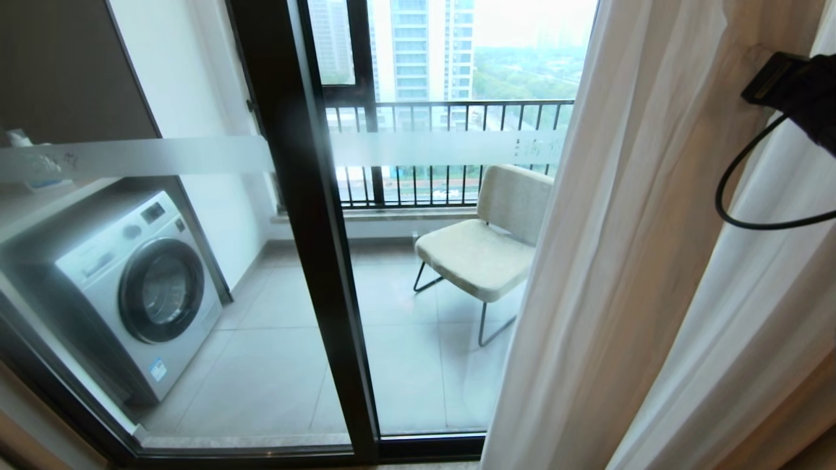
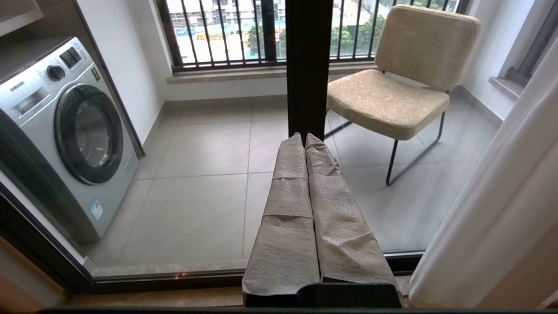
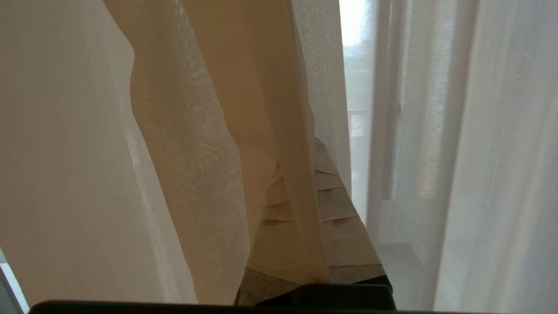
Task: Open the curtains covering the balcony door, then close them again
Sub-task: Pull the inner curtains open on both sides
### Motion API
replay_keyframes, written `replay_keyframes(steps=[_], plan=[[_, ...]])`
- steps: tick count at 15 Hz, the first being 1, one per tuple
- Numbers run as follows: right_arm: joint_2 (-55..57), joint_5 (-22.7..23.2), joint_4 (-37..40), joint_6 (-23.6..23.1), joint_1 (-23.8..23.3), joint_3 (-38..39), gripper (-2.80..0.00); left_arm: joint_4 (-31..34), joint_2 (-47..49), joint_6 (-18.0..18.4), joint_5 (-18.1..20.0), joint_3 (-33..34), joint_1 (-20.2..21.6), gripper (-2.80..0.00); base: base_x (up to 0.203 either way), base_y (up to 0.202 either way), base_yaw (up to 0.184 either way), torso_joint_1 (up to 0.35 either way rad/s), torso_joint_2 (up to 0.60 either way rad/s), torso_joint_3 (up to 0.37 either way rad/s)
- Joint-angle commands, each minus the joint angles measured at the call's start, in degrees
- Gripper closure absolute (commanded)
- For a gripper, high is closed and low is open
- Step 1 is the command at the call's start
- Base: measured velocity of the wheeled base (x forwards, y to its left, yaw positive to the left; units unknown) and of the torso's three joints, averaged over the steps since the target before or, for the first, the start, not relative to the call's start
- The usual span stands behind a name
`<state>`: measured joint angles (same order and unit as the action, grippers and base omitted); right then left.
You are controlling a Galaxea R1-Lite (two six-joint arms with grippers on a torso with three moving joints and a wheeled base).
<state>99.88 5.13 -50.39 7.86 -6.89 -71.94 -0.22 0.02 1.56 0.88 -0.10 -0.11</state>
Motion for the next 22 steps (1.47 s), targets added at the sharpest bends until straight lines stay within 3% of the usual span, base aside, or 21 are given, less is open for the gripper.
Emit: replay_keyframes(steps=[1,22], plan=[[0.31,0.06,-0.5,0.05,-0.06,-0.3,0.0,-0.04,-0.02,0.02,0.0,0.01,0.02,0.0,0.0,-0.182,0.003,0.004,0.0,0.002],[-0.39,-0.03,-0.58,0.05,-0.32,0.22,0.0,-0.04,-0.02,-0.07,0.0,0.01,0.02,0.0,0.0,-0.173,0.005,0.003,0.0,0.002]])
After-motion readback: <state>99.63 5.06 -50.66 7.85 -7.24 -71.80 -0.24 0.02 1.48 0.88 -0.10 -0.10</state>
